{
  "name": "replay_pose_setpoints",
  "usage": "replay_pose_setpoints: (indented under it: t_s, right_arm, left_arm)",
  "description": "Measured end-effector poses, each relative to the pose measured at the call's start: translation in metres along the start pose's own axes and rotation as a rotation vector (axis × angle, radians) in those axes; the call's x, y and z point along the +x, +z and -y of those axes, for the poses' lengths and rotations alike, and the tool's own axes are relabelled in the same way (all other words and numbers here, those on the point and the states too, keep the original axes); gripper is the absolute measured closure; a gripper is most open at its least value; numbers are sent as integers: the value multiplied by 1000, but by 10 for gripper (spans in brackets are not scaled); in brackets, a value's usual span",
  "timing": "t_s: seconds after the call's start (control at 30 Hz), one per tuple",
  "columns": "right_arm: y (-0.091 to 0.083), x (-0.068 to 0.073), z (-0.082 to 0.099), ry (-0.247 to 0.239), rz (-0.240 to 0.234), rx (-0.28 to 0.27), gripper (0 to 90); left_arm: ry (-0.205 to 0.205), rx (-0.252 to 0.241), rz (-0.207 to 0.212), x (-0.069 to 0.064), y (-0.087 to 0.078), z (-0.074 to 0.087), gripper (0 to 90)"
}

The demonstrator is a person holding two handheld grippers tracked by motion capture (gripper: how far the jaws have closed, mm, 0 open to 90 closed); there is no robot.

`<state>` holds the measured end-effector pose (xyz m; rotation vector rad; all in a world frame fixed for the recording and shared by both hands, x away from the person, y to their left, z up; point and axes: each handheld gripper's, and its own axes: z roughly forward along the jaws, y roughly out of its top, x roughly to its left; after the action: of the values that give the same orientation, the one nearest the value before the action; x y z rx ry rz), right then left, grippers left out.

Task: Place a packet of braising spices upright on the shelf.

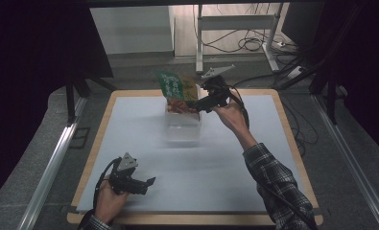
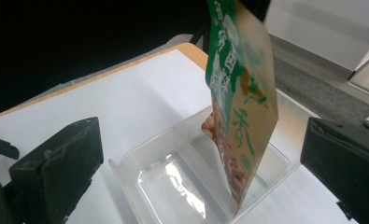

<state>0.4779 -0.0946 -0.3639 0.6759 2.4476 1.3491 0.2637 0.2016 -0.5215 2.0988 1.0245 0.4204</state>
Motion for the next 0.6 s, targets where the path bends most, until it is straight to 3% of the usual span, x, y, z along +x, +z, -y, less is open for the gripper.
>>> replay_pose_setpoints:
  t_s: [0.23, 0.6]
  right_arm:
    - [-1, 3, 9, -15, 18, -13, 0]
    - [-9, 6, 31, 7, 20, -20, 0]
  left_arm:
    - [-6, -3, -3, 1, -1, 1, 0]
    - [-2, -5, -10, 1, -2, 2, 0]
